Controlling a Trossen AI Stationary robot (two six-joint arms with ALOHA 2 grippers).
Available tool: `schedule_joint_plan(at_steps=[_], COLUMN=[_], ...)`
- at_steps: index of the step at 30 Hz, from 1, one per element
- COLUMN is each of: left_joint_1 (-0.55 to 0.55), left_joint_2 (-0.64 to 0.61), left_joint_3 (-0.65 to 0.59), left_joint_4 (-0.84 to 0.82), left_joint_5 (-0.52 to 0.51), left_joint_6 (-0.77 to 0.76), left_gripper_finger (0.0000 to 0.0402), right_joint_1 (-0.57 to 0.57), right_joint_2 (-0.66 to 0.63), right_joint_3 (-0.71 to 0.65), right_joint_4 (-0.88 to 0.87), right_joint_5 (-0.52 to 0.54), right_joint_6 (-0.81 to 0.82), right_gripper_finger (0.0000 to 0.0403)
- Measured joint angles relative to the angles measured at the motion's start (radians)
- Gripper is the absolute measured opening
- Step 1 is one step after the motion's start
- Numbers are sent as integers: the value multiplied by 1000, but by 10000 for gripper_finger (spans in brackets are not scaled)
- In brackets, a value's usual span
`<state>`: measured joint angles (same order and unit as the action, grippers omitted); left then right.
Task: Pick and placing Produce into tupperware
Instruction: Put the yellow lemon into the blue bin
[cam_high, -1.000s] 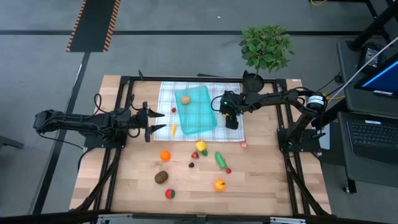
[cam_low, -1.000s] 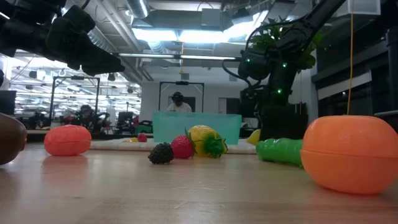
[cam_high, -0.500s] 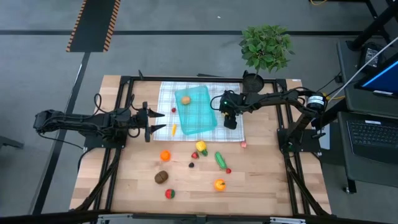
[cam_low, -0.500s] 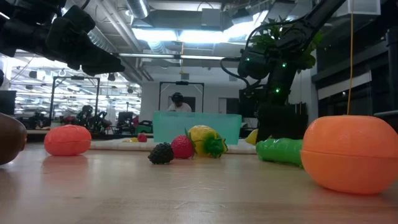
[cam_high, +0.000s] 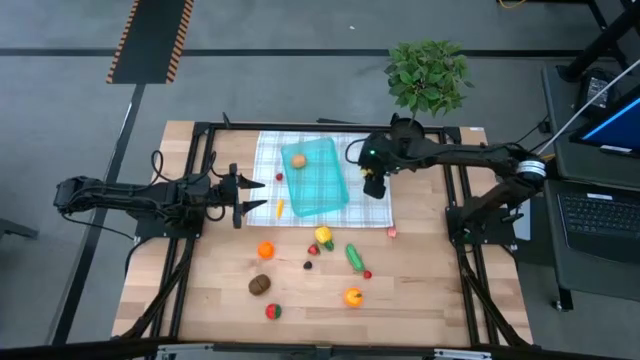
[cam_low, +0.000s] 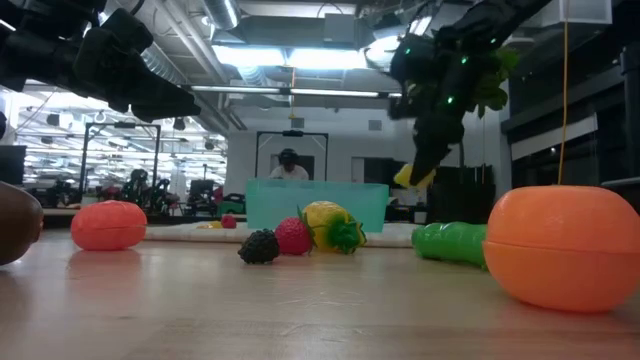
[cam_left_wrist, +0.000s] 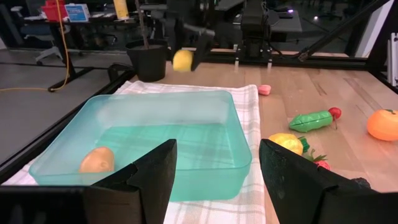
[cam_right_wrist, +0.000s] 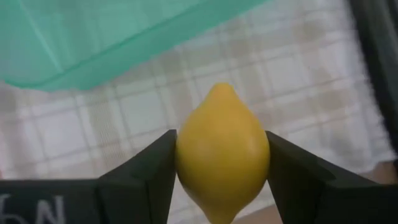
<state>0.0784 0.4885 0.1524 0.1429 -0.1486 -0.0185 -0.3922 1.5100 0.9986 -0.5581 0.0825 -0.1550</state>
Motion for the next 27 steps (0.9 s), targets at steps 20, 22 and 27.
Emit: schedule_joint_plan(at_steps=[20, 22, 27], left_joint_1=[0, 0, 0], left_joint_2=[0, 0, 0], left_joint_3=[0, 0, 0], left_joint_4=[0, 0, 0], left_joint_5=[0, 0, 0], left_joint_6=[0, 0, 0], left_gripper_finger=[221, 221, 221], right_joint_1=[-13, -13, -13], right_joint_2=[-351, -357, -357], right_joint_3=[-573, -607, -660], right_joint_4=[834, 911, 1060], right_joint_5=[-253, -302, -376], right_joint_6=[126, 125, 131], right_gripper_finger=[210, 210, 210])
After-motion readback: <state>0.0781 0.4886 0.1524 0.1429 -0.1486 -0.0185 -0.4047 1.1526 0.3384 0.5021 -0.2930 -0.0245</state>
